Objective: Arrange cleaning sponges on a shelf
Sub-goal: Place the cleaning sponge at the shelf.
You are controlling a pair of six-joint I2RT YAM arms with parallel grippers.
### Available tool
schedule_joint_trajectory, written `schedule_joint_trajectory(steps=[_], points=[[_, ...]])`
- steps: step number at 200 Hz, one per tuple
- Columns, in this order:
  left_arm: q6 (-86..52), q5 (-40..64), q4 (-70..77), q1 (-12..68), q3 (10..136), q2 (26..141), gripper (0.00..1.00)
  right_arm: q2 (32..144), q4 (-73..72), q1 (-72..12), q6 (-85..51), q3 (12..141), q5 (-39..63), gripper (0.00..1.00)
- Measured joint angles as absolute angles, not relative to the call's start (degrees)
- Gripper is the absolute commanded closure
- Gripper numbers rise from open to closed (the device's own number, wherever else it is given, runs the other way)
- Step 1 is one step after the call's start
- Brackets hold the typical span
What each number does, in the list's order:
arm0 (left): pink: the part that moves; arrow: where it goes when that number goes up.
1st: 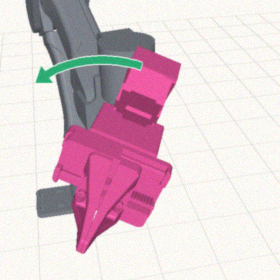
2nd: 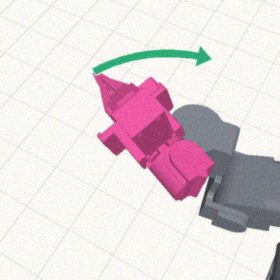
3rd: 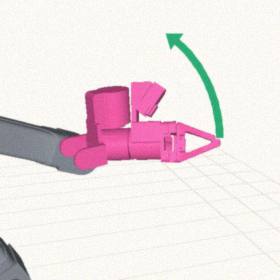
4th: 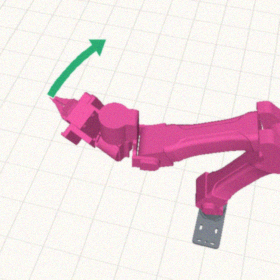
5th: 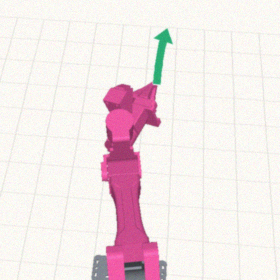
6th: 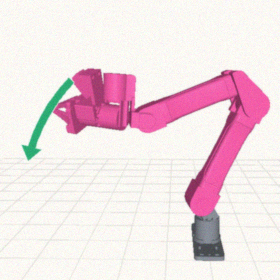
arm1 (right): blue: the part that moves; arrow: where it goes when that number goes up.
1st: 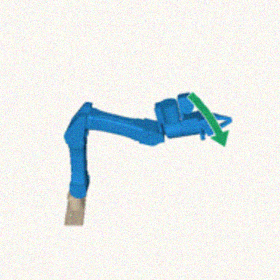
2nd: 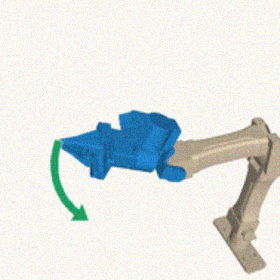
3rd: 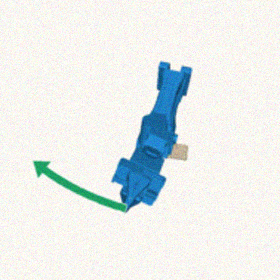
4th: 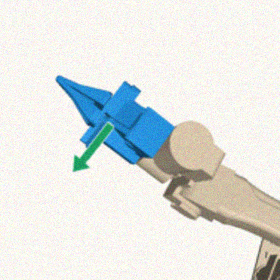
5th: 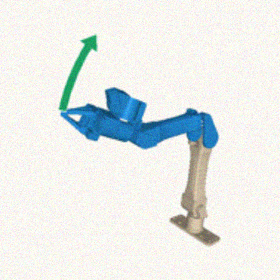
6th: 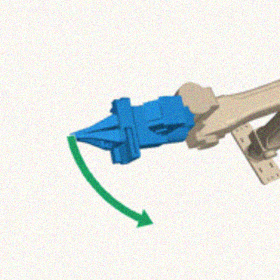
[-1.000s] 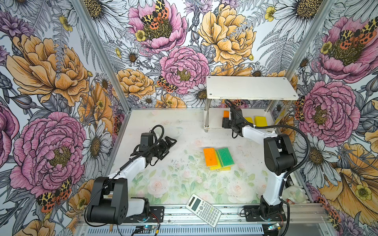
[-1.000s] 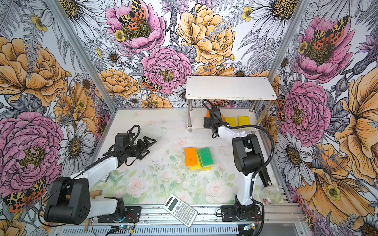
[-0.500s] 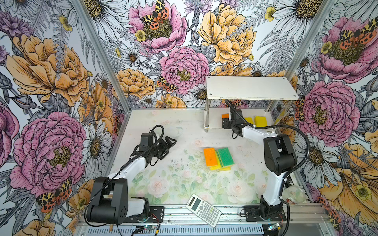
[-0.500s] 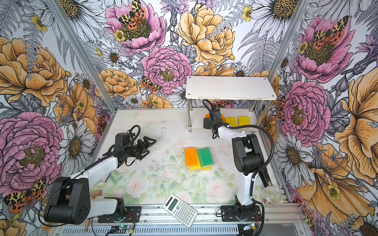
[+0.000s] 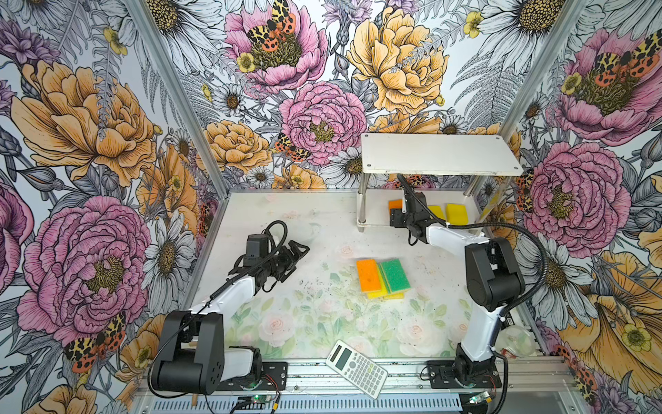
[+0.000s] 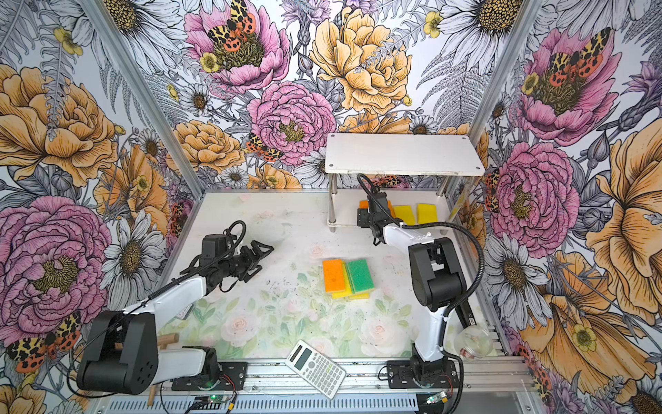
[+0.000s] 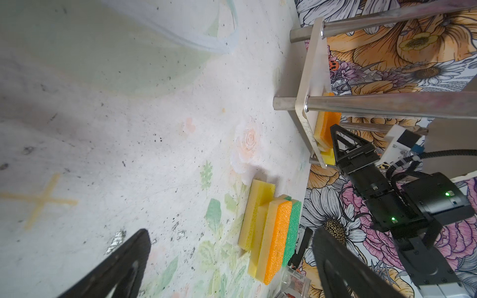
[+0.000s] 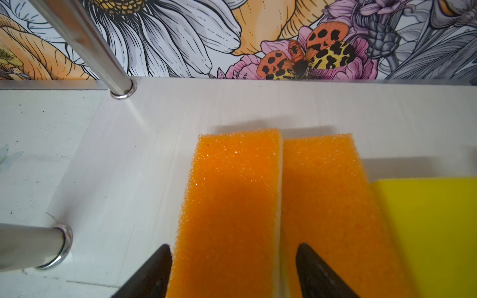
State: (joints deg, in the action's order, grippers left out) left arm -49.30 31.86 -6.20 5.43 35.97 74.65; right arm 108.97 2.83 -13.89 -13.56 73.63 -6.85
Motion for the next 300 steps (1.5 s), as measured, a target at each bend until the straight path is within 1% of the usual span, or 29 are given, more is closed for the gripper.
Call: schedule_joint_trajectory(steps=[43,127,242,258,300], points=[[-49.3,31.9,-6.2,5.4,36.0,74.6,0.01,108.4,1.8,-13.9,-13.4,73.5,-6.7,0.26],[-49.3,31.9,-6.2,5.3,35.9,74.6,0.01,109.1,1.9,-13.9,-12.8,74.1,-5.0,0.29],[-49.3,31.9,-6.2,5.1,35.9,74.6,0.01,112.2,2.5,-13.9,-10.8,76.6,0.0,0.30],[-49.3,31.9,-6.2,5.0,35.9,74.6,0.01,112.2,2.5,-13.9,-10.8,76.6,0.3,0.28],[-49.3,31.9,-6.2,5.0,35.9,74.6,0.01,112.2,2.5,-13.9,-12.7,76.6,0.3,0.15]])
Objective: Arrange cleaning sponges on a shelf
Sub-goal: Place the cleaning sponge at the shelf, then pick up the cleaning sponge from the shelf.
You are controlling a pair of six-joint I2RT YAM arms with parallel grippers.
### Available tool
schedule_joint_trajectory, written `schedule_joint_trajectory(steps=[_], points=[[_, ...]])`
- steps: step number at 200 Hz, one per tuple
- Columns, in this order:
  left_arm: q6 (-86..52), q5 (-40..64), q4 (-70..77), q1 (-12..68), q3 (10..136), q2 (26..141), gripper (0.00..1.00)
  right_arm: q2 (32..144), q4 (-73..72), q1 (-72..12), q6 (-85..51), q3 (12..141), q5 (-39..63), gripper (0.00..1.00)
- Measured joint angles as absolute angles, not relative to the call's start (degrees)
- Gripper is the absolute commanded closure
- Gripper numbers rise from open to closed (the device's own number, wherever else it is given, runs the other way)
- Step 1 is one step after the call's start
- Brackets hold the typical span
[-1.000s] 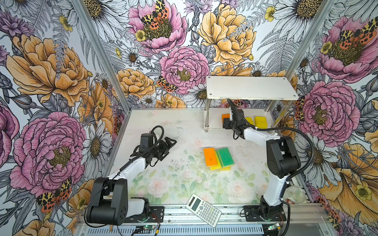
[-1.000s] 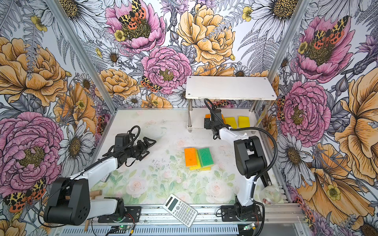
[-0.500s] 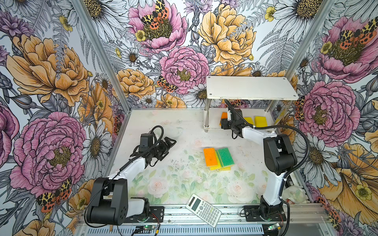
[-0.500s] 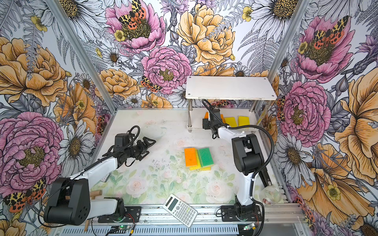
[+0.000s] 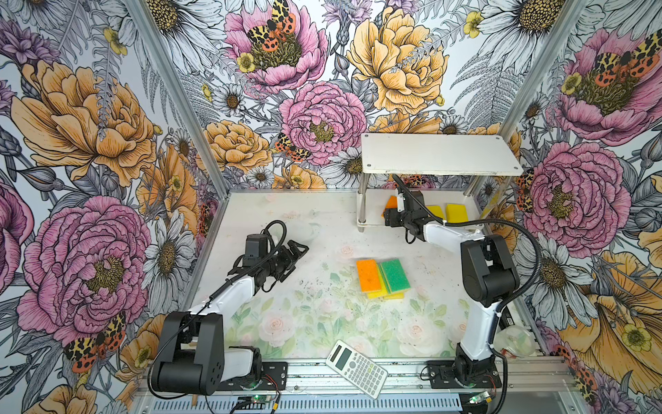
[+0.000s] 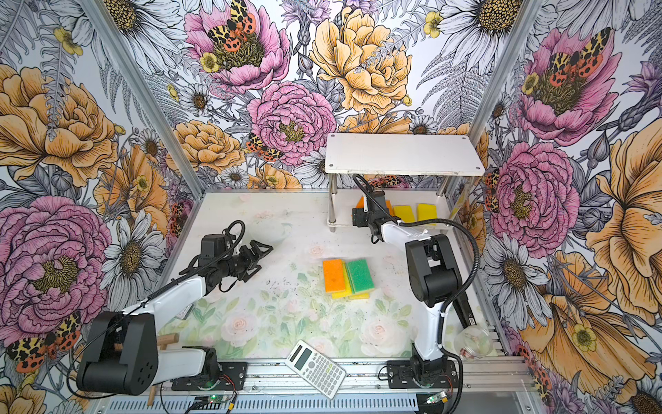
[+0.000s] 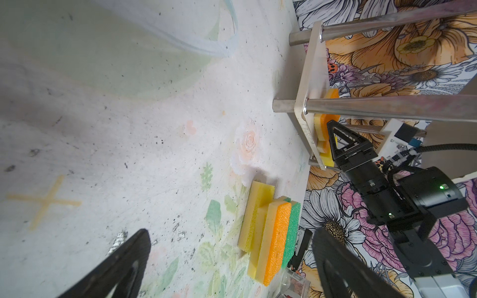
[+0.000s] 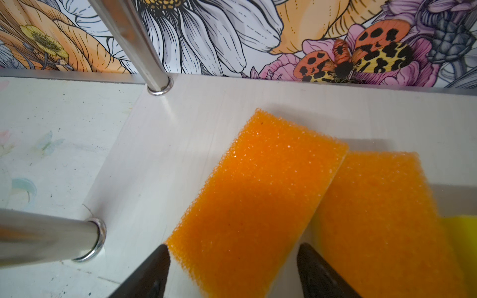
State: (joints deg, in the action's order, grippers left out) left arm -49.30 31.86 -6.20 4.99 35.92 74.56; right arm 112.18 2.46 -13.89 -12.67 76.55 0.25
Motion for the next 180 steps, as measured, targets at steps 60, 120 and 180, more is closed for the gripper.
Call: schedule_joint_trajectory(steps=[60,120,180], points=[[-49.3,31.9,-6.2,5.0,35.9,74.6,0.01,109.3,2.4,-14.3,-19.1,74.0,-1.3,0.05],[-49.1,31.9,-6.2,5.0,35.9,74.6,0.01,108.7,2.8,-17.1,-25.5,73.3,-4.5,0.07],[-49.0,31.9,-6.2,5.0,35.9,74.6,0.01,109.2,3.3,-18.3,-28.9,73.5,-4.9,0.19]])
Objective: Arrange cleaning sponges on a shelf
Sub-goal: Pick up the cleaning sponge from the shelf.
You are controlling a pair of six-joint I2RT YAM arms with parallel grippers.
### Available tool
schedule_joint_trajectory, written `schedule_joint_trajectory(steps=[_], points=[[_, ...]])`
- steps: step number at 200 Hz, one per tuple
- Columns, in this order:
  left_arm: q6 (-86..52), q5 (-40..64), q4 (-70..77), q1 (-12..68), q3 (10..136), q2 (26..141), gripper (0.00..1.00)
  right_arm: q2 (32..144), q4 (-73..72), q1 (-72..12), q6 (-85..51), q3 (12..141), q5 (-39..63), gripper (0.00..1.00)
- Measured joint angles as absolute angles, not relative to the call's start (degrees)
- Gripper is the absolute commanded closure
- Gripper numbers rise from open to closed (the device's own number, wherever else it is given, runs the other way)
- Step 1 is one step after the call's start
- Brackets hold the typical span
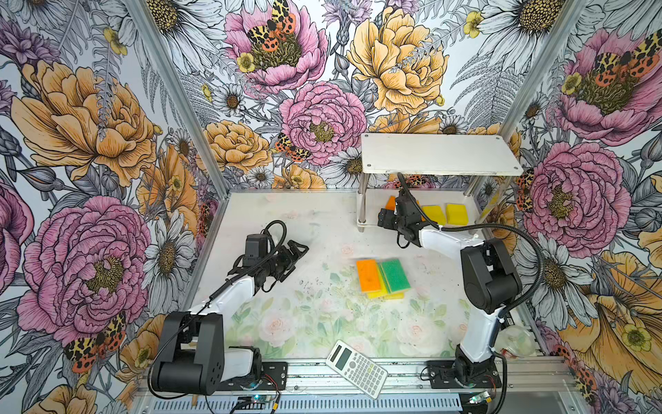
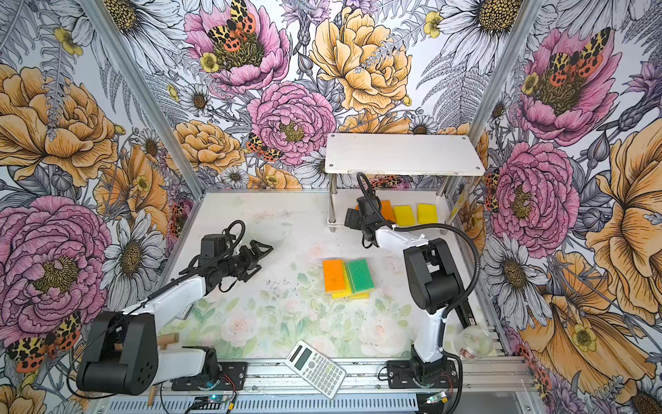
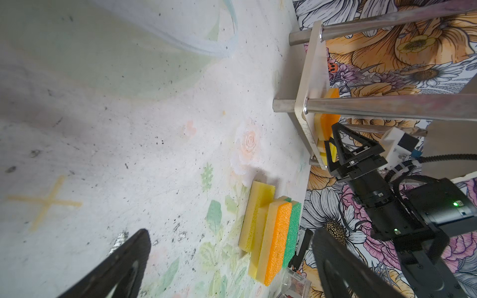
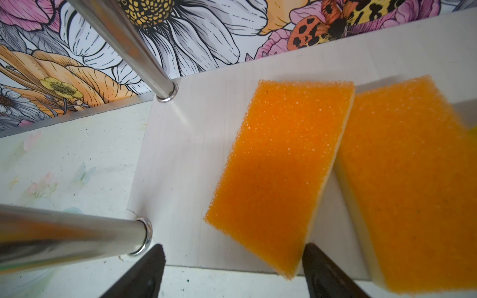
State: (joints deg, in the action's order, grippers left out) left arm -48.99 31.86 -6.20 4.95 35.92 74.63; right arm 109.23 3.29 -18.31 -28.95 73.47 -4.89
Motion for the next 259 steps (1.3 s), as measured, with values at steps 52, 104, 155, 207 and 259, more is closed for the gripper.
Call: schedule_joint_trajectory(steps=[52,104,155,207,259], points=[[-48.9,31.9,-6.2,4.7,35.9,74.6,0.01,111.5,4.4,-18.3,-29.1,75.3,-5.4,0.29],[-48.9,31.9,-6.2,4.6,35.9,74.6,0.01,112.3,4.9,-18.3,-29.2,75.7,-6.3,0.45],[-48.9,31.9,-6.2,4.4,35.9,74.6,0.01,112.3,5.4,-17.8,-28.9,75.9,-6.4,0.61],[-48.9,31.9,-6.2,4.3,35.9,74.6,0.01,112.3,5.4,-17.5,-28.4,75.9,-6.4,0.72],[-48.9,31.9,-6.2,4.3,35.9,74.6,0.01,112.3,5.4,-17.0,-27.4,75.9,-5.9,0.82]])
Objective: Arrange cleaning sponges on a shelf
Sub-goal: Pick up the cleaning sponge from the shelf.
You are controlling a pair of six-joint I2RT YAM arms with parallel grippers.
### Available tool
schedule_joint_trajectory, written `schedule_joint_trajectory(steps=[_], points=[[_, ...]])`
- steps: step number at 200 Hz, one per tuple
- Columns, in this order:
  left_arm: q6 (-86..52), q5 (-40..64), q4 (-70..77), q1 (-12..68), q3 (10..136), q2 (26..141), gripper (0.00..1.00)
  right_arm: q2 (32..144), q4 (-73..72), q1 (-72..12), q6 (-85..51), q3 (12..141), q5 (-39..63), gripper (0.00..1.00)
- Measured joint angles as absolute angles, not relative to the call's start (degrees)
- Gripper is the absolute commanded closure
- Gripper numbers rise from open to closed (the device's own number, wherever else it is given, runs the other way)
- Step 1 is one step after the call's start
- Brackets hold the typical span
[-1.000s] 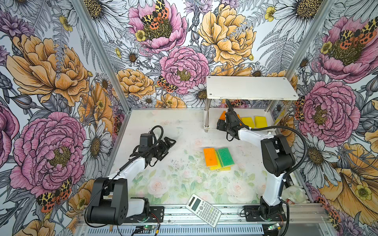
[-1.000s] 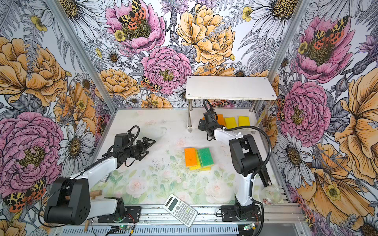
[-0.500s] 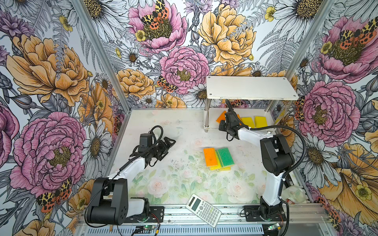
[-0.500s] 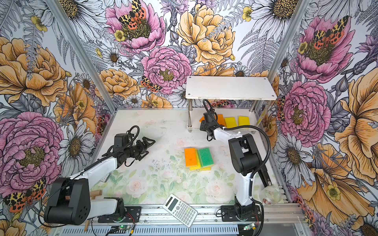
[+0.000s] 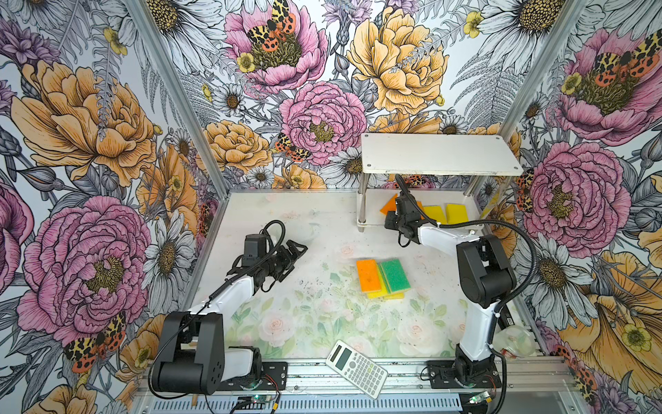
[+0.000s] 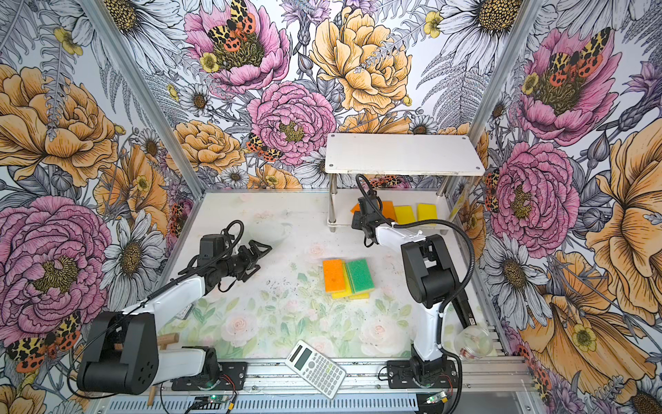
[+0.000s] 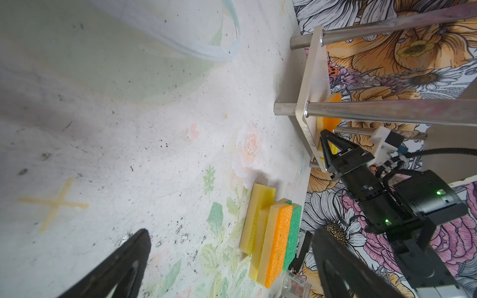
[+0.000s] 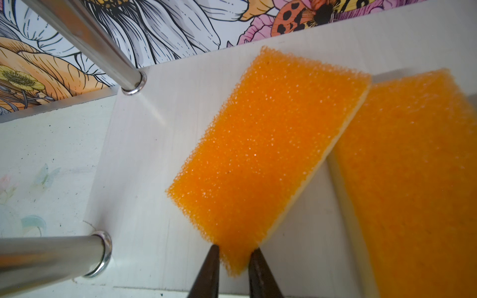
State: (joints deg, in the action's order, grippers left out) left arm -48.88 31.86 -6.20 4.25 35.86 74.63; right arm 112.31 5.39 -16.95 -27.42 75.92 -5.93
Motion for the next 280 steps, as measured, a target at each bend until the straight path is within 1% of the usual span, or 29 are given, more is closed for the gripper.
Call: schedule_joint_trajectory(steps=[61,153,207,280], points=[[-48.9,31.9,-6.2,4.3,35.9,74.6,0.01,112.3,5.3,-16.9,-25.3,75.9,-5.5,0.85],[-48.9,31.9,-6.2,4.0,35.6,74.6,0.01,112.3,3.9,-16.8,-16.0,75.9,-2.5,0.92],[-48.9,31.9,-6.2,3.9,35.3,74.6,0.01,111.8,3.8,-15.9,-11.9,75.1,0.9,0.98],[-48.9,31.8,-7.3,3.9,35.1,74.1,0.01,109.4,3.9,-13.8,-9.7,71.7,6.9,1.00]])
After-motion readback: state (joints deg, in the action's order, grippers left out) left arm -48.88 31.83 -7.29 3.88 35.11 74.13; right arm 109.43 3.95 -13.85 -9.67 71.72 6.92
